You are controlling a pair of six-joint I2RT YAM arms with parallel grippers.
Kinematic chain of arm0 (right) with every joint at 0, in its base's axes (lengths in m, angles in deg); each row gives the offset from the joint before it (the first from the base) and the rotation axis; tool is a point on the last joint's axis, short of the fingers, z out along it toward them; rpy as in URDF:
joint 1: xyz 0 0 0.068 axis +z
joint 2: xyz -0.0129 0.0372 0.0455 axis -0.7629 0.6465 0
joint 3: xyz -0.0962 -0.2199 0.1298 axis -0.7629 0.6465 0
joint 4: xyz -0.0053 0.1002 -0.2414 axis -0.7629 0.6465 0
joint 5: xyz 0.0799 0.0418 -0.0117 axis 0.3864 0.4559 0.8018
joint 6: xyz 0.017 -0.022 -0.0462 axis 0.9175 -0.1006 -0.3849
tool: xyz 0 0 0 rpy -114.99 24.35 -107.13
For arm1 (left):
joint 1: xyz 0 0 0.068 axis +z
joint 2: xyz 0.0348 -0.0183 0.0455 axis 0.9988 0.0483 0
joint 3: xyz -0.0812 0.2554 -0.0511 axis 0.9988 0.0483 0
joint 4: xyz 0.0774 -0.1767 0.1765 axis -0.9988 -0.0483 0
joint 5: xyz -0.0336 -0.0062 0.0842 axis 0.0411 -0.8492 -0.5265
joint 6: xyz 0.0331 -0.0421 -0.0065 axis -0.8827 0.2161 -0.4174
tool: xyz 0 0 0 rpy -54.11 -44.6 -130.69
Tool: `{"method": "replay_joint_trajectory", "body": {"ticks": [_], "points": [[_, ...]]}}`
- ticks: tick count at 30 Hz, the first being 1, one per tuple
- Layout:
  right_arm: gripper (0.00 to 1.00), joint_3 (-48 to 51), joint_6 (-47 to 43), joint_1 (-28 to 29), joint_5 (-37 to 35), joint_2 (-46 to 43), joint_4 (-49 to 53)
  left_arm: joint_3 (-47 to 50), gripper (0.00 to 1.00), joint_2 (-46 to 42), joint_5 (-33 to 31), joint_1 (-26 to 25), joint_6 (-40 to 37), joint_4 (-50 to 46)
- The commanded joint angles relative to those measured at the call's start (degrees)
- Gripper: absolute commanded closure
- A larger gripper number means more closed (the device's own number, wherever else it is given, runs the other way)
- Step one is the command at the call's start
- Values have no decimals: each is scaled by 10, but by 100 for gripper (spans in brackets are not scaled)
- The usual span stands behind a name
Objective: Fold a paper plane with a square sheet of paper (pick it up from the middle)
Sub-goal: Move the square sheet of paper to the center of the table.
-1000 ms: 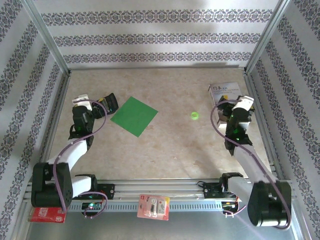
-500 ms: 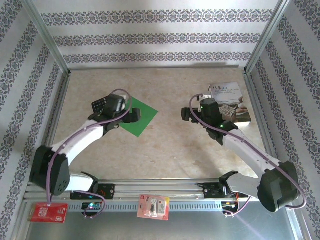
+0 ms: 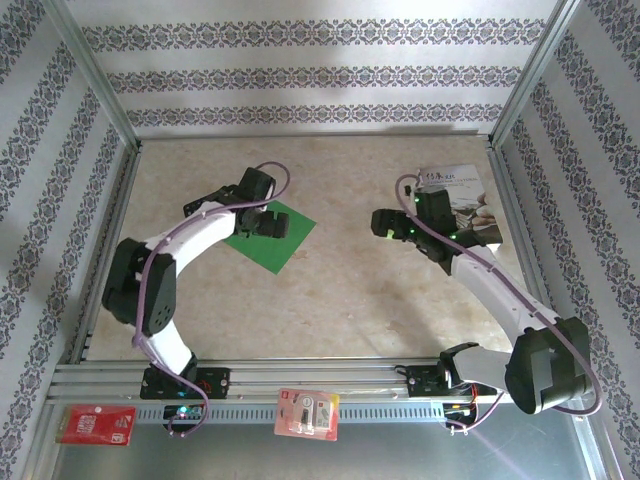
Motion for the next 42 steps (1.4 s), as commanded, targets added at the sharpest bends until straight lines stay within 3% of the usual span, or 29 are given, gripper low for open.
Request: {"method": "replay_joint_trajectory", "body": {"ticks": [1, 7, 14, 22, 28, 31, 35, 42], "points": [[2, 1, 2, -16, 72, -8, 4, -31, 0, 47, 26, 7, -61, -46], [2, -1, 4, -18, 102, 9, -5, -103, 0, 134, 6, 24, -77, -98], [2, 4, 9, -23, 117, 25, -12, -117, 4, 193, 10, 24, -23, -140], [2, 3, 16, -28, 136, 41, -17, -25, 6, 146, 68, -3, 100, -99], [2, 4, 21, -31, 151, 56, -23, 40, 5, 82, 86, -83, 221, -40], [2, 3, 25, -33, 162, 63, -24, 33, 3, 55, 70, -102, 198, -46], [2, 4, 24, -33, 175, 65, -26, 24, 0, 41, 23, -103, 112, -80], [2, 12, 19, -34, 154, 53, -26, -65, 0, 126, -8, -102, 30, -148]]}}
